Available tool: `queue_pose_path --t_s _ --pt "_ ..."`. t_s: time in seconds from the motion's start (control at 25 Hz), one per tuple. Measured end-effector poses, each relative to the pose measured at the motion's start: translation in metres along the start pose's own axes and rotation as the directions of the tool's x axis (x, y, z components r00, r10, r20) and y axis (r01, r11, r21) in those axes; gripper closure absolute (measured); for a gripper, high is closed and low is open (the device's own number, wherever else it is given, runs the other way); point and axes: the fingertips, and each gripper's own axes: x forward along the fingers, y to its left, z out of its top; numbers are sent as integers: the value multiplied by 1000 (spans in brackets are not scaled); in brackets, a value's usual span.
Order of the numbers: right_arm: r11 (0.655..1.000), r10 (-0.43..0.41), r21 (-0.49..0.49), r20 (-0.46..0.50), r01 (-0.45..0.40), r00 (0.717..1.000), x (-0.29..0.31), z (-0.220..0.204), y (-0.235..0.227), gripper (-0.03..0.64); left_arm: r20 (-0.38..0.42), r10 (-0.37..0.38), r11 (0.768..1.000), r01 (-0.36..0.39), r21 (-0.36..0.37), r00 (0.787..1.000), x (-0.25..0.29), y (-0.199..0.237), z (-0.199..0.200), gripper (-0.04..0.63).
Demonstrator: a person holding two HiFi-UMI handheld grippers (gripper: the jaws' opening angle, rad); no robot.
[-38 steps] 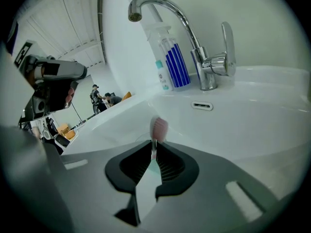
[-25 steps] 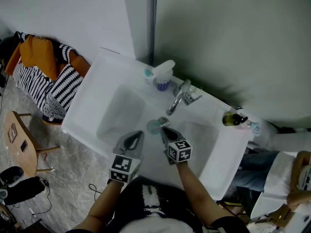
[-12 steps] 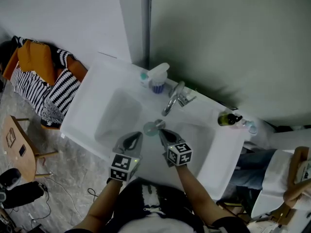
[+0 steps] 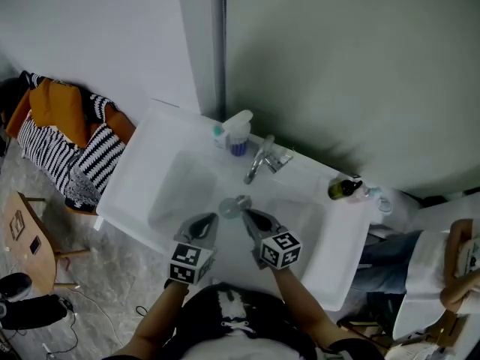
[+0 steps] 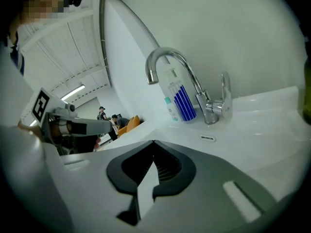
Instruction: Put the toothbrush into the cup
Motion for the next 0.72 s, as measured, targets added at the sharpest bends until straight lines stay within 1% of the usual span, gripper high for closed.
queue_pose_path --t_s 0.24,0.36,0.72 --pt "999 22 -37 67 -19 998 -27 32 32 617 30 -12 1000 11 25 999 -11 -12 9 595" --pt "998 23 -66 79 -17 997 -35 42 46 617 47 -23 999 21 41 999 -16 -19 14 595" --pt "987 1 -157 89 14 996 -62 45 74 617 92 -43 997 37 68 995 -36 -41 20 595"
